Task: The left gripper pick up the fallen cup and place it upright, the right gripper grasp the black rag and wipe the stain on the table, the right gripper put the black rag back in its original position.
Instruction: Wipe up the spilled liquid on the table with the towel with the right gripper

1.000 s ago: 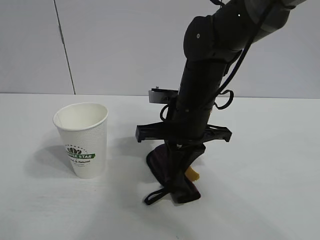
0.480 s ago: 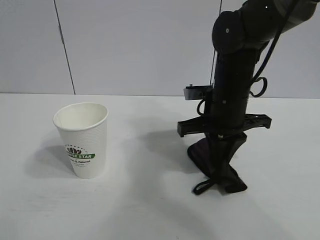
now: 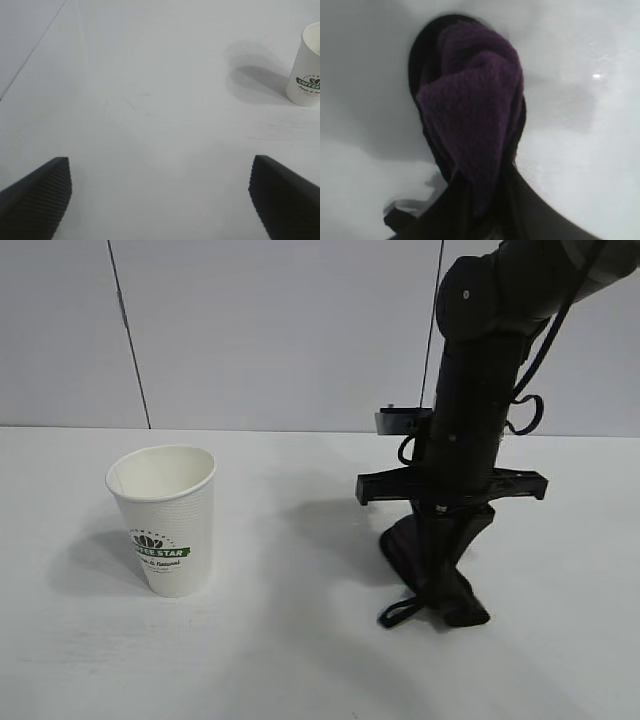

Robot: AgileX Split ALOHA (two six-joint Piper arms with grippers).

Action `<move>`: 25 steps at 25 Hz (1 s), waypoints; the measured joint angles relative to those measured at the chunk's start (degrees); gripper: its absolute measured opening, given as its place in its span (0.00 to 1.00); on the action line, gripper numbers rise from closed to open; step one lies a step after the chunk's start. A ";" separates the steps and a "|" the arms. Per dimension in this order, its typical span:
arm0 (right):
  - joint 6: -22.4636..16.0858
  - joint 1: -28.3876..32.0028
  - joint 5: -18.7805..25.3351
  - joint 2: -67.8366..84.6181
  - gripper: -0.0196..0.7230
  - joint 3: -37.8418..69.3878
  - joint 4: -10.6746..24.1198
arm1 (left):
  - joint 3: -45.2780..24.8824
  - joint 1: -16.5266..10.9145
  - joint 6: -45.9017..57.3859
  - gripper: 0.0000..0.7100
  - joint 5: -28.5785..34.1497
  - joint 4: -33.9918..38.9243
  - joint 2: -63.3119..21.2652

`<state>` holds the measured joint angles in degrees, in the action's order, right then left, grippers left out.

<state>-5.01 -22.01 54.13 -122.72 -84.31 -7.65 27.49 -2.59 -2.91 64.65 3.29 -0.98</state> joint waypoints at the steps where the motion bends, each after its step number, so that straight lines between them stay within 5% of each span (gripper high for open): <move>1: 0.63 -0.74 -0.62 0.00 0.14 0.00 -1.41 | 0.00 0.00 0.00 0.98 0.00 0.00 0.00; 11: 1.69 -6.77 -6.27 0.00 0.14 0.00 -5.19 | 0.00 0.00 0.00 0.98 0.00 0.00 0.00; 21: -5.26 -3.09 2.84 0.00 0.14 0.00 6.22 | 0.00 0.00 0.00 0.98 0.00 0.00 0.00; 25: -5.86 -2.74 3.17 0.00 0.14 0.00 7.08 | 0.00 0.00 0.00 0.98 0.00 0.00 0.00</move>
<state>-10.87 -24.75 57.29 -122.72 -84.31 -0.56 27.49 -2.59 -2.91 64.65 3.29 -0.98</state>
